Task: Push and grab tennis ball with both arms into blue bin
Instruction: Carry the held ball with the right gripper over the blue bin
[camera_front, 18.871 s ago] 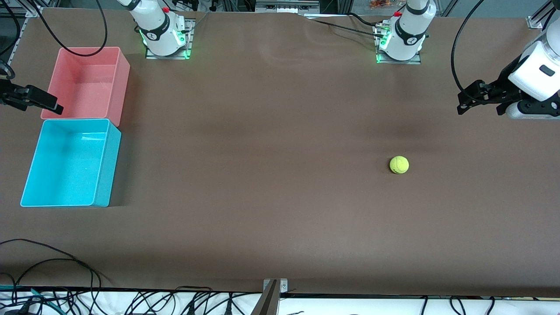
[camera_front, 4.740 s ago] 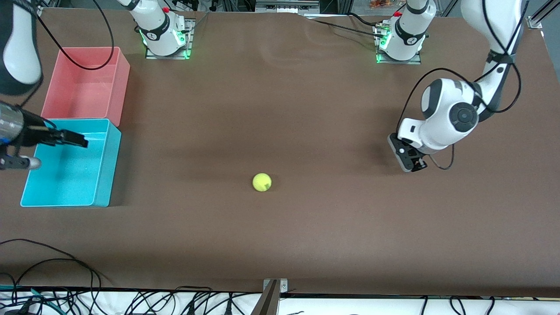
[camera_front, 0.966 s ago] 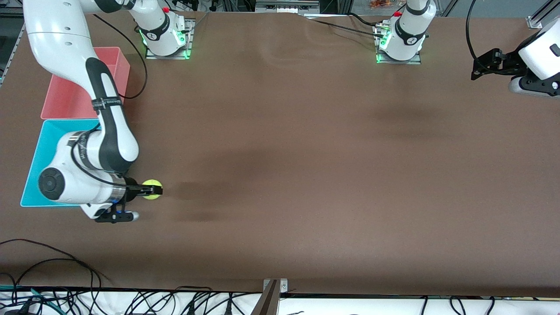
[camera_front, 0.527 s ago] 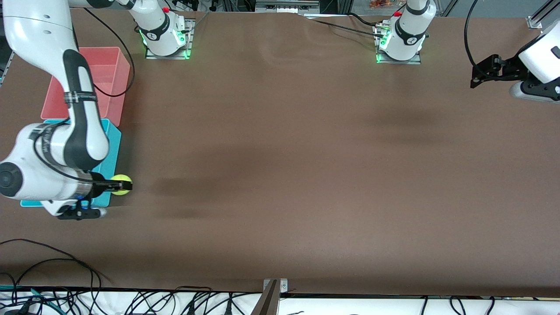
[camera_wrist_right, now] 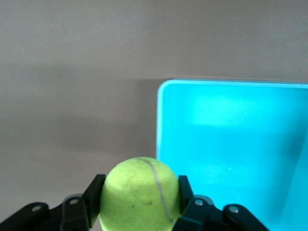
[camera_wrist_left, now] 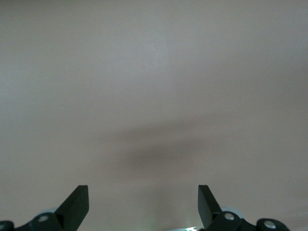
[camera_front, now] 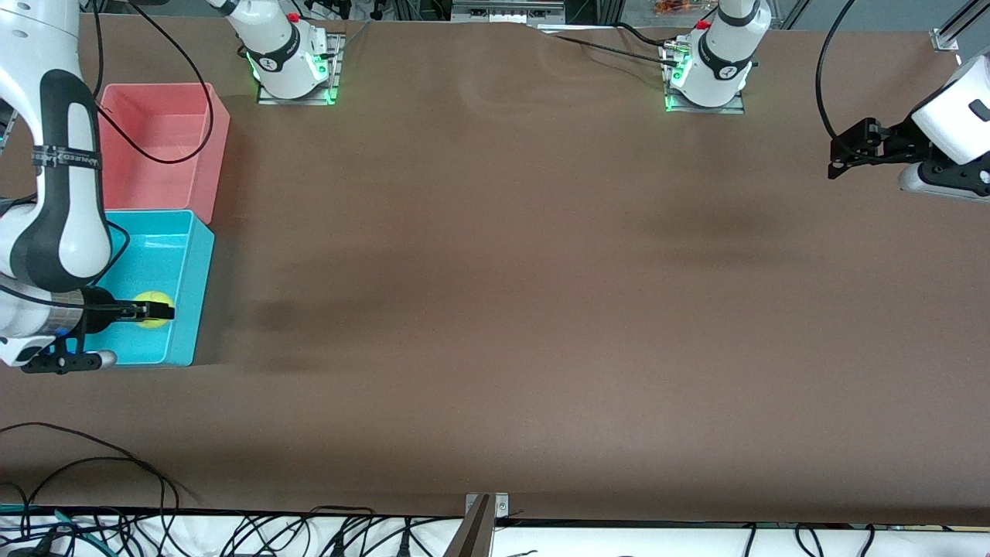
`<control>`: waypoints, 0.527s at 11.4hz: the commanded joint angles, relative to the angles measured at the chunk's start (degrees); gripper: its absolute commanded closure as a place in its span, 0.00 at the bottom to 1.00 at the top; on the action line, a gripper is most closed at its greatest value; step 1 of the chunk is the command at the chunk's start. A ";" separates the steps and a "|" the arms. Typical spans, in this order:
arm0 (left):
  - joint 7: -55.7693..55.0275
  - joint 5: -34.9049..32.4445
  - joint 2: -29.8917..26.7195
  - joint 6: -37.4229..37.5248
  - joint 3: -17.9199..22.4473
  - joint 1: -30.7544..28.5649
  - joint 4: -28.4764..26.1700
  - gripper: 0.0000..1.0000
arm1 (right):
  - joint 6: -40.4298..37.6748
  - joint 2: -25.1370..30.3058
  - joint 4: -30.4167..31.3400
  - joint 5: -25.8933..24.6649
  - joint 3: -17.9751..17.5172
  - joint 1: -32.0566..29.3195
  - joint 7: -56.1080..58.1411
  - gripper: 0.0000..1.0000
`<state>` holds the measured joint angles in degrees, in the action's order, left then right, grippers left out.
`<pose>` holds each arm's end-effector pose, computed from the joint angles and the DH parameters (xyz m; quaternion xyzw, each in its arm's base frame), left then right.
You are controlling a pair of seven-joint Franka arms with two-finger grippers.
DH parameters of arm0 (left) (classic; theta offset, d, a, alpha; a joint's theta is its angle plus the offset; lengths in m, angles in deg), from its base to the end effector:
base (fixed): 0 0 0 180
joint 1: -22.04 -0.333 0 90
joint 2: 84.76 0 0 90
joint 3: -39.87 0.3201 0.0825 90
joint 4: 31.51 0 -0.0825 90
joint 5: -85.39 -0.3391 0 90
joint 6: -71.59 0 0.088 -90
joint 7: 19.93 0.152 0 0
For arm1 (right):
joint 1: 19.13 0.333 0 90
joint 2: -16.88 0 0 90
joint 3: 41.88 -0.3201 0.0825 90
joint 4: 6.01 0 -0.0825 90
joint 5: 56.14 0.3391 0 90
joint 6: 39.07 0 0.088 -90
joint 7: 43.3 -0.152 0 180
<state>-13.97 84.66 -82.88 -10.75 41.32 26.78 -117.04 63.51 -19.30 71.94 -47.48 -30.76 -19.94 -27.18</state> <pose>0.5015 -0.0270 0.5888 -0.9958 0.0800 0.0444 0.0057 0.6487 -0.0942 0.3179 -0.9951 -0.0258 0.0886 0.0359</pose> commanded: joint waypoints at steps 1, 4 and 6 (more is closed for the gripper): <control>-0.25 -0.94 0.13 -0.28 0.23 0.09 0.54 0.00 | -2.20 0.76 0.80 -0.39 -0.22 -3.67 4.97 1.00; -0.60 -0.94 0.05 0.43 0.23 -0.44 0.53 0.00 | -3.08 0.59 1.49 -6.08 -0.14 -4.99 10.06 1.00; -2.96 -0.94 0.13 0.52 0.23 -1.84 0.36 0.00 | -3.26 0.59 3.69 -7.50 0.21 -5.96 13.30 1.00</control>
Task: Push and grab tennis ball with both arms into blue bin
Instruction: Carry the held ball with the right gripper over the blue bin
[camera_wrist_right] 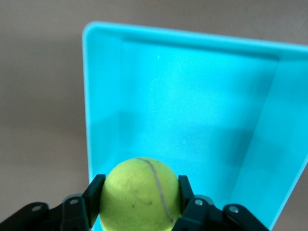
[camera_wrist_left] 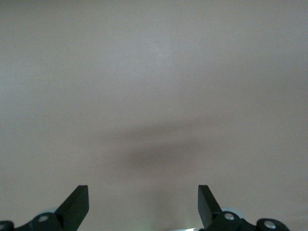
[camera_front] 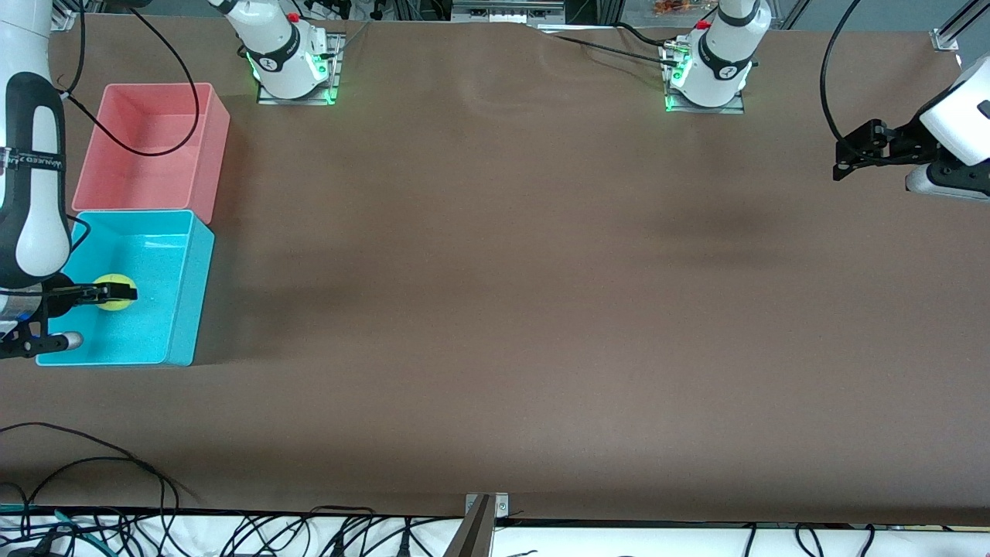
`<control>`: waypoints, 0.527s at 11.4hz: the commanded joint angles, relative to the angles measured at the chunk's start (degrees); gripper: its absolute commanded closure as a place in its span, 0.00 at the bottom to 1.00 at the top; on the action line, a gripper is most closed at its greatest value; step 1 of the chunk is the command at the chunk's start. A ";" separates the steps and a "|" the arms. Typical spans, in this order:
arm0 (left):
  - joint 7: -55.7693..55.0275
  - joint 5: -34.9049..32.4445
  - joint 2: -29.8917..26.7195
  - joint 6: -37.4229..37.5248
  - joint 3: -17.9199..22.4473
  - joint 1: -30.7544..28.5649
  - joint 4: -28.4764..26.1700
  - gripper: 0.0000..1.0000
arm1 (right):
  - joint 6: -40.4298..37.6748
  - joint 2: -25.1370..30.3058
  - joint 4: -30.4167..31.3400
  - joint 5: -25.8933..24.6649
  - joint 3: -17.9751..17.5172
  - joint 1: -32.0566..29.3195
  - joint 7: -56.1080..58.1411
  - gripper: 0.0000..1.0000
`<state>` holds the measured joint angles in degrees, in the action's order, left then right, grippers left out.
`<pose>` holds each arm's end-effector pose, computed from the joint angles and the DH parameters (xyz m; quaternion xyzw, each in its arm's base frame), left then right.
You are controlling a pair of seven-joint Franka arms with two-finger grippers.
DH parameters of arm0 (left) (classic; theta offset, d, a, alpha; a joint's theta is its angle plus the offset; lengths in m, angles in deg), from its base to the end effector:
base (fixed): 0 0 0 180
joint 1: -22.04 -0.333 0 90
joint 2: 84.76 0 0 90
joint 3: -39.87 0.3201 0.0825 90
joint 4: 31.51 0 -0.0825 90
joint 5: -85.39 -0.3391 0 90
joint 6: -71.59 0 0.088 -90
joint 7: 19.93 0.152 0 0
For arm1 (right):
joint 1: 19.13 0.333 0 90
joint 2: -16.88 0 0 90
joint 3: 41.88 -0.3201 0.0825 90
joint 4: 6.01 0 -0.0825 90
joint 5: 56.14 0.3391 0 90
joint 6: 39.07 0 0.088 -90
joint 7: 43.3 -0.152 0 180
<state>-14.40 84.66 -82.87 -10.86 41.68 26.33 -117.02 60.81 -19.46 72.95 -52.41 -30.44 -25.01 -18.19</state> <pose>0.5022 -0.0200 0.5890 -0.9966 0.0692 0.0433 0.0057 0.6220 -0.1623 0.3072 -0.9889 -0.0689 0.1301 0.0186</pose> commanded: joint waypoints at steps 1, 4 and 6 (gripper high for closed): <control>-2.63 -0.94 0.13 0.62 -0.13 -1.56 0.43 0.00 | -0.04 0.74 4.52 -3.02 0.59 -0.97 5.02 1.00; -2.72 -0.94 0.13 0.62 -0.22 -1.39 0.52 0.00 | 1.36 0.39 6.64 -3.02 2.79 -1.93 6.87 1.00; -2.89 -0.94 0.13 0.62 -0.40 -1.30 0.52 0.00 | 6.97 0.39 11.46 -2.93 2.80 -3.51 7.14 1.00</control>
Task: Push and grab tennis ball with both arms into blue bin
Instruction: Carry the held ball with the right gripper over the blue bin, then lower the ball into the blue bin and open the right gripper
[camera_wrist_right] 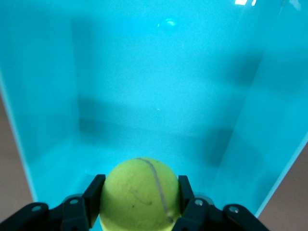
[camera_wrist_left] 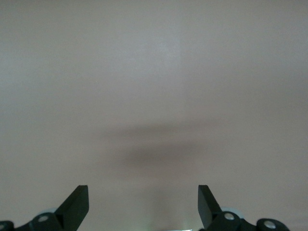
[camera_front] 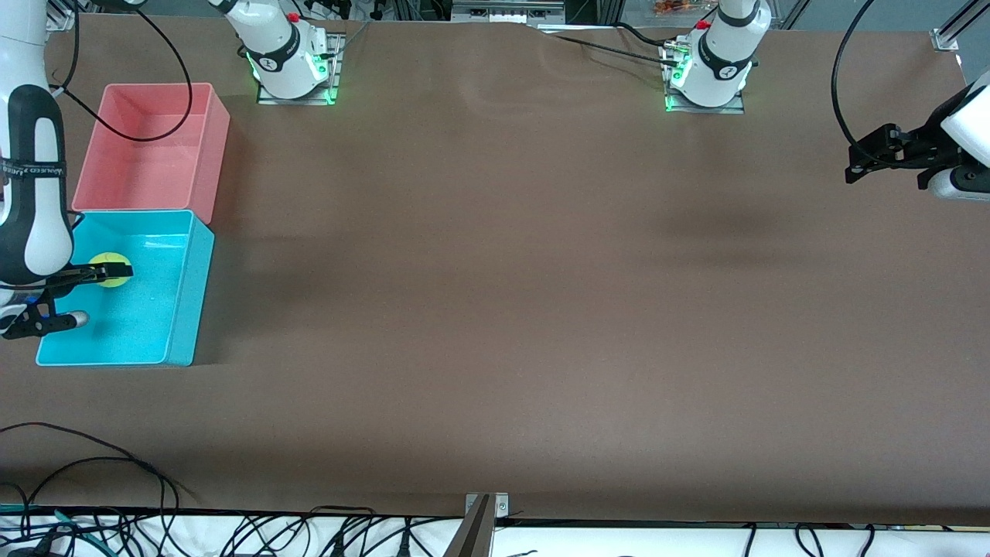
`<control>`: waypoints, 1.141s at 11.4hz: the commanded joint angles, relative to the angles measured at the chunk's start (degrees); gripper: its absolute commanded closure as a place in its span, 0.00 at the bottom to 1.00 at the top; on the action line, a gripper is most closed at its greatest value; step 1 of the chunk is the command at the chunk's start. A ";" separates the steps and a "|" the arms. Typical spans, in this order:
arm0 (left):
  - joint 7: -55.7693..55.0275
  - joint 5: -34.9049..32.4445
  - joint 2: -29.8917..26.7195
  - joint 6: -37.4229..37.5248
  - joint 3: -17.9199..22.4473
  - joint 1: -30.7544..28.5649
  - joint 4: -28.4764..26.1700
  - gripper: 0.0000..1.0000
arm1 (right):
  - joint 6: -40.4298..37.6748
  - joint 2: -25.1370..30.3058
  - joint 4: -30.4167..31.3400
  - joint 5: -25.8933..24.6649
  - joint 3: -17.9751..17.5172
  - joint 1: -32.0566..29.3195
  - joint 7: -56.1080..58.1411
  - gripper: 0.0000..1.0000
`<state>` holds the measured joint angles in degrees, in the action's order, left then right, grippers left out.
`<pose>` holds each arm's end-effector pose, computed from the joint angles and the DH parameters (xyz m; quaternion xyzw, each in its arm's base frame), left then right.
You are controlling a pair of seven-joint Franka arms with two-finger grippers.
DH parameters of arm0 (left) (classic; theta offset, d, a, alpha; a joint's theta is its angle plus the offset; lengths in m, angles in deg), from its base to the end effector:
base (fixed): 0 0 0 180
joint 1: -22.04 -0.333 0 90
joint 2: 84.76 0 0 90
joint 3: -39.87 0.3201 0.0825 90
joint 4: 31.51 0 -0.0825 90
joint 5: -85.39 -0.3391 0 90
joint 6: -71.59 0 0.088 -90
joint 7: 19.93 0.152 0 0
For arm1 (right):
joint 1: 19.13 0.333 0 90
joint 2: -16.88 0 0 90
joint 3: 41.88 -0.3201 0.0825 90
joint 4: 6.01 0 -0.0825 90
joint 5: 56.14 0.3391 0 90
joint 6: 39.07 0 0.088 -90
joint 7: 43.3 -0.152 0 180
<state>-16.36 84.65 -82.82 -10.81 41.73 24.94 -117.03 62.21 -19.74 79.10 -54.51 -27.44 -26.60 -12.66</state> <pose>0.5026 -0.0073 0.5884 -0.9982 0.0396 0.0443 0.0060 0.5832 -0.2087 0.2690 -0.9804 -0.0808 0.1788 0.0165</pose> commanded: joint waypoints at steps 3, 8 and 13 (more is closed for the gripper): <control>-0.94 -0.93 0.08 0.57 -0.45 -0.08 0.53 0.00 | 6.39 0.76 7.96 -0.57 -0.20 -2.55 1.61 1.00; -0.94 -0.93 0.08 0.57 -0.46 0.00 0.53 0.00 | 8.76 0.76 11.04 -0.31 -0.12 -3.43 1.61 1.00; -1.02 -0.93 0.08 0.66 -0.46 0.09 0.44 0.00 | 9.64 0.50 11.48 -0.31 -0.12 -3.96 1.53 1.00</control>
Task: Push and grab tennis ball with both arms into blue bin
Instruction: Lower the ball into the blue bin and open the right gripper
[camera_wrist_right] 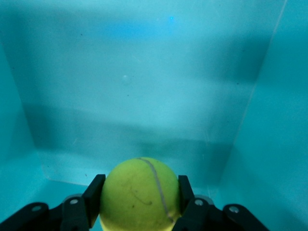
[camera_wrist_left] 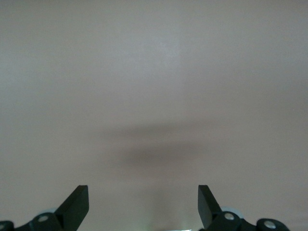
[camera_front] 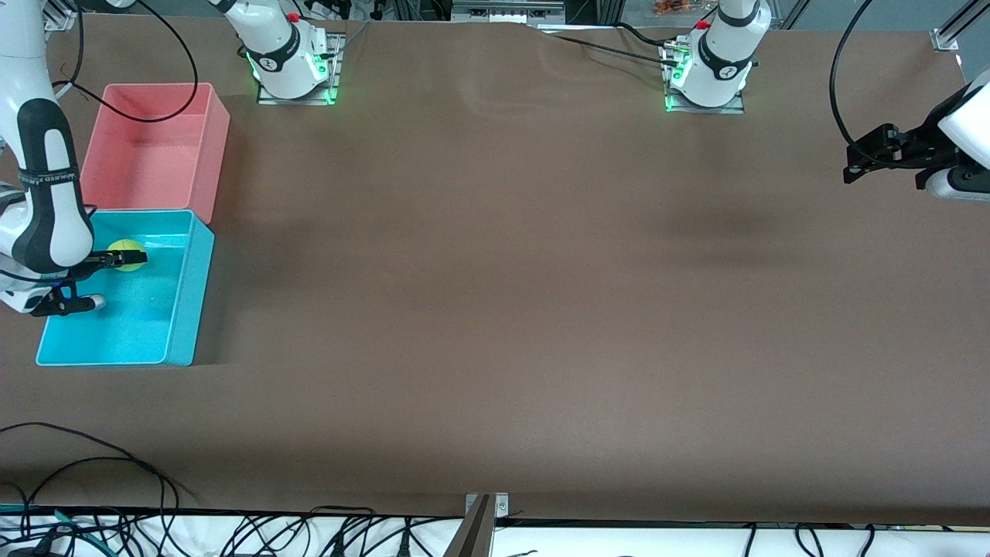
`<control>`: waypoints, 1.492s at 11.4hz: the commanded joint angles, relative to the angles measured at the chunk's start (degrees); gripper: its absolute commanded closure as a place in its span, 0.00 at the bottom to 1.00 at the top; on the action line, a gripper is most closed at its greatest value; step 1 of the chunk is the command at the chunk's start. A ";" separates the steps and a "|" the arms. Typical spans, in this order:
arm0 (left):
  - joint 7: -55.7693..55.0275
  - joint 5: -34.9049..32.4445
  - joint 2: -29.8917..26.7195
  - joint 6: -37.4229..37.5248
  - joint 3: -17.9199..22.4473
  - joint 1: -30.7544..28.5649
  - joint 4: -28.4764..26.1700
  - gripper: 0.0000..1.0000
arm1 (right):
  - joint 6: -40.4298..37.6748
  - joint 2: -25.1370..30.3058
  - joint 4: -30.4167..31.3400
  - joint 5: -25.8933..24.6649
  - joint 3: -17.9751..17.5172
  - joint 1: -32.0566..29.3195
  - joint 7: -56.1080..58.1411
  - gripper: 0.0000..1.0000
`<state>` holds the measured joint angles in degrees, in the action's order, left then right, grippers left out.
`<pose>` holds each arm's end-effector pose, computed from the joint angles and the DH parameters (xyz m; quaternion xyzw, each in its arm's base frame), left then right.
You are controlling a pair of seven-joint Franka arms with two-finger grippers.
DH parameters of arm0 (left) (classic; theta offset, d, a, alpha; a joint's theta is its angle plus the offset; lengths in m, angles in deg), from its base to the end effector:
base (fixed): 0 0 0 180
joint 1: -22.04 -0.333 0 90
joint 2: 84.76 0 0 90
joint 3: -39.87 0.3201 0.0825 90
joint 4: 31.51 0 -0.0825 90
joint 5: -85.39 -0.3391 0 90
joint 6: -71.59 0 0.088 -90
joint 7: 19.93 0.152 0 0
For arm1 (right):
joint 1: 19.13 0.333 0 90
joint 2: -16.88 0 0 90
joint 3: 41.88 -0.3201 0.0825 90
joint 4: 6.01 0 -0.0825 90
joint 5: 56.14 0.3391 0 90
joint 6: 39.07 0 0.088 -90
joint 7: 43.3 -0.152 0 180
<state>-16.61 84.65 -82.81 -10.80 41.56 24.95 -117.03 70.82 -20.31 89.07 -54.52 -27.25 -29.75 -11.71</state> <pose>0.5026 -0.0089 0.5883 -0.9982 0.0390 0.0444 0.0061 0.5406 -0.2399 0.2074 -0.9790 -0.0574 0.1937 0.0278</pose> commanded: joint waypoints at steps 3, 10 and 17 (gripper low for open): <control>-0.77 -0.93 0.07 0.74 -0.29 0.08 0.44 0.00 | 2.79 0.63 2.65 -0.04 -0.40 -0.89 0.49 1.00; -0.77 -0.93 0.07 0.74 -0.29 0.08 0.44 0.00 | 2.88 0.63 3.72 0.22 -0.40 -0.89 -0.57 0.65; -0.77 -0.93 -0.01 1.45 -0.37 0.25 0.53 0.00 | 0.69 1.15 2.84 0.13 -0.40 -0.45 -0.66 0.00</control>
<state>-16.67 84.65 -82.80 -10.24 41.39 24.97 -117.03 73.04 -20.36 91.83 -54.47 -27.28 -30.12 -11.94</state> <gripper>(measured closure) 0.000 0.009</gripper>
